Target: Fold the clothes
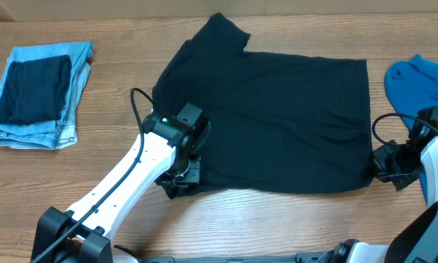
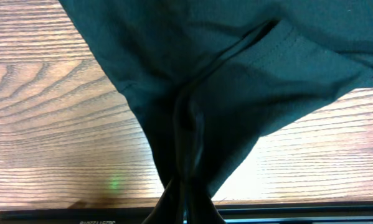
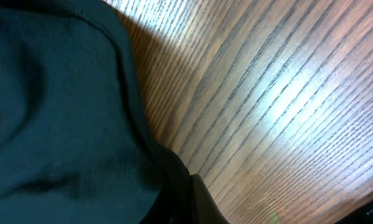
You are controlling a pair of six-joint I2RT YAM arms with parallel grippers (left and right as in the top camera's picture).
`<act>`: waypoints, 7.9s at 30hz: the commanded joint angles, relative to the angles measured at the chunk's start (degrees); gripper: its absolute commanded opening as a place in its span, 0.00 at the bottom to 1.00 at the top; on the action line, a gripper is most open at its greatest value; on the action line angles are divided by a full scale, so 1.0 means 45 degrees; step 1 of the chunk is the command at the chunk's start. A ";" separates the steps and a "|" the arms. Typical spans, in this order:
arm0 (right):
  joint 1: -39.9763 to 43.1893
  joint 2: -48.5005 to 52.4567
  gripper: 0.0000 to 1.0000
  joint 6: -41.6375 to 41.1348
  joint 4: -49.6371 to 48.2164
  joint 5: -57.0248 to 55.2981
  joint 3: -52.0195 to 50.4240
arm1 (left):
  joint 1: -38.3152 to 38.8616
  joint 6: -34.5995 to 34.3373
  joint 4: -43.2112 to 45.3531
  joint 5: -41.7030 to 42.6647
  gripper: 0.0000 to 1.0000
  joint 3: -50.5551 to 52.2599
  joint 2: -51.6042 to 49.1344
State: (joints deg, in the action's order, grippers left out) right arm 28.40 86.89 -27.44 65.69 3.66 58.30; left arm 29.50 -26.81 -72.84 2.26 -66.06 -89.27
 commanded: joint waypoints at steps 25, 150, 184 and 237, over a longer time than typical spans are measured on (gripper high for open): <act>-0.1656 -0.0262 0.04 -0.0767 -0.0889 0.1331 0.2885 | -0.2837 0.3133 0.1258 -0.0646 0.04 -0.3366 0.0068; -0.2871 0.3385 0.87 0.1540 -0.0423 0.0539 0.6460 | -0.2992 0.4673 0.4833 -0.0826 0.24 -0.1758 -0.3638; -0.2856 0.3385 0.82 0.1025 0.1336 -0.0291 0.6465 | -0.3230 0.5770 0.6844 -0.2399 0.35 -0.1758 -0.5722; -0.2871 0.3439 0.40 -0.2307 -0.4988 0.1030 0.2089 | -0.3220 0.5192 0.5663 -0.1836 0.70 -0.3716 -0.4318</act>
State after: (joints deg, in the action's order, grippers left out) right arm 15.66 102.63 -37.34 44.95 7.55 70.54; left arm 14.74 -2.83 -47.18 -6.24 -81.76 -110.37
